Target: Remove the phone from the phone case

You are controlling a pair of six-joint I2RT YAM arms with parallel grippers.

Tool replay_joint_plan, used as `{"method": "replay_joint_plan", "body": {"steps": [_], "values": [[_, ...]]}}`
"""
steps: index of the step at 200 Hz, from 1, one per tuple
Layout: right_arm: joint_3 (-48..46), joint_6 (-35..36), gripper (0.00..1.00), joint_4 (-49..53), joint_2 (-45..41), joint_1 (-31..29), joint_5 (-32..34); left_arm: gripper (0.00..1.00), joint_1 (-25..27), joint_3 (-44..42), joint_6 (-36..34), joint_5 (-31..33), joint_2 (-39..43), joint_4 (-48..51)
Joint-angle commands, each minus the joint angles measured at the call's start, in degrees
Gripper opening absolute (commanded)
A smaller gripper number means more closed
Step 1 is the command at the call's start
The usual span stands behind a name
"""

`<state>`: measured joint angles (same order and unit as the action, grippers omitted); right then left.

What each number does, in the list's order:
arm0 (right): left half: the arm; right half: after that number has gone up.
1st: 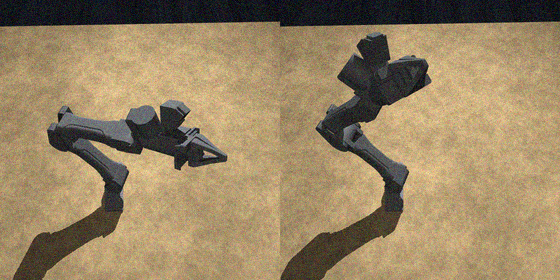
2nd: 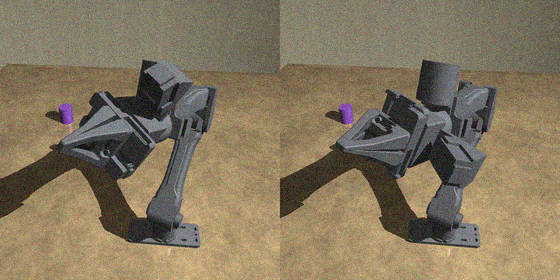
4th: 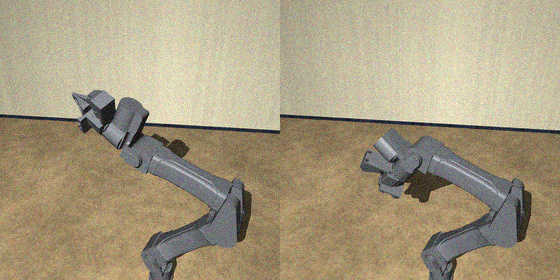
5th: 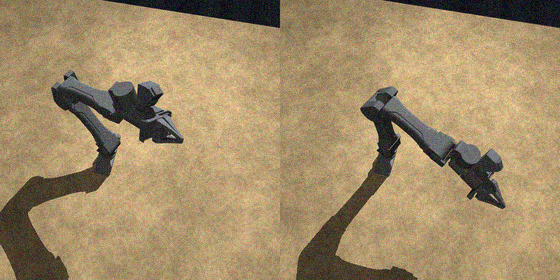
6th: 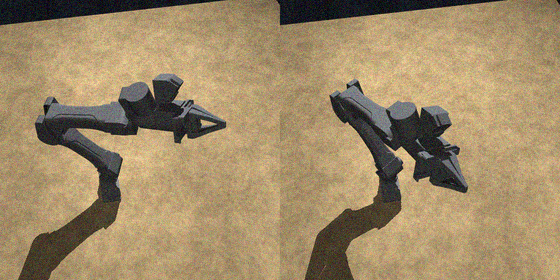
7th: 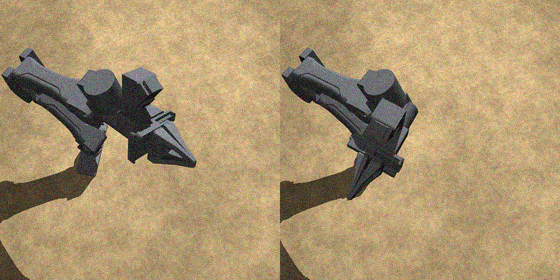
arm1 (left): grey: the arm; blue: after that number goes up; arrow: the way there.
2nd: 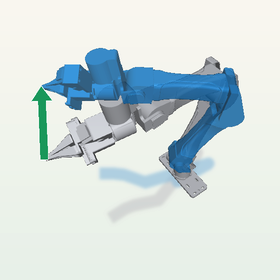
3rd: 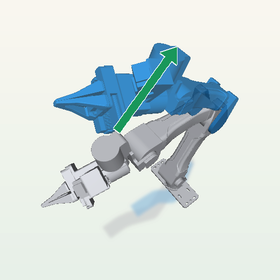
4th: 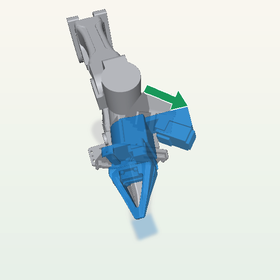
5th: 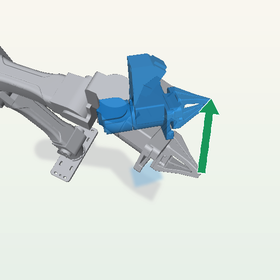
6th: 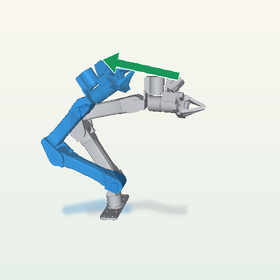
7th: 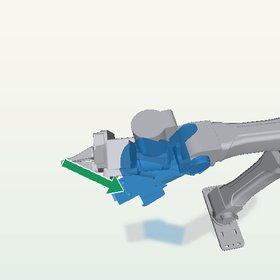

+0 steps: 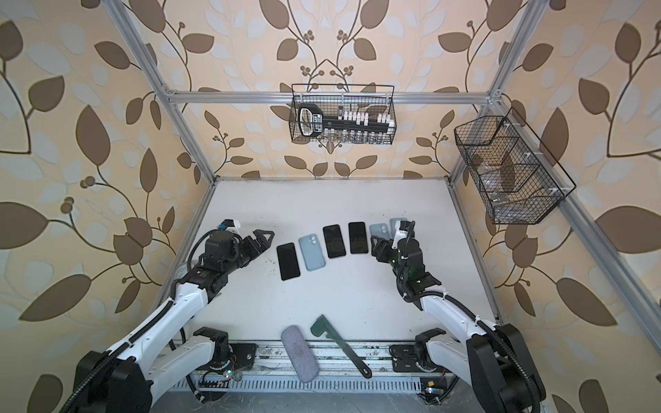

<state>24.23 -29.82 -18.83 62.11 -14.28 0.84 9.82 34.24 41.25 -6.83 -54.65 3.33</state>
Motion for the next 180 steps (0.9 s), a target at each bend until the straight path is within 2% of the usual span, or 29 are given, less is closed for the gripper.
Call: {"method": "replay_joint_plan", "body": {"steps": [1,14,36,46,60,77,100,115,154,180], "values": [[3.6,5.2,0.84,6.7,-1.0,2.8,-1.4,0.99,0.4,4.5,-4.9,15.8,-0.6,9.7],[4.7,6.8,0.92,8.5,-1.4,4.4,-0.7,0.99,0.4,5.6,-4.6,21.2,-1.7,9.0],[5.4,8.6,1.0,9.4,-1.8,6.4,0.7,0.99,0.4,6.0,-11.3,25.4,-2.8,4.5],[5.8,9.1,1.0,9.8,-1.9,7.0,1.7,0.99,0.4,5.8,-15.2,27.8,-3.6,2.0],[6.1,10.7,1.0,9.9,-1.9,7.7,2.3,0.99,0.4,4.2,-24.5,28.3,-5.0,-3.5],[5.8,12.2,1.0,9.1,-2.3,8.0,3.2,0.99,0.4,1.9,-26.9,33.9,-6.1,-7.2],[6.0,13.6,1.0,9.2,-2.3,8.1,4.3,0.99,0.3,-1.6,-31.4,38.0,-8.3,-13.8],[6.0,14.8,1.0,9.3,-2.3,8.1,6.9,0.99,-0.1,-5.0,-33.2,37.5,-10.0,-20.4],[5.5,17.8,1.0,7.6,0.1,8.0,17.5,0.99,-1.3,-8.6,-35.9,34.4,-15.0,-29.8],[5.2,21.0,1.0,4.9,3.8,8.4,15.8,0.99,-3.2,-8.6,-37.4,30.6,-16.9,-33.5]]}}
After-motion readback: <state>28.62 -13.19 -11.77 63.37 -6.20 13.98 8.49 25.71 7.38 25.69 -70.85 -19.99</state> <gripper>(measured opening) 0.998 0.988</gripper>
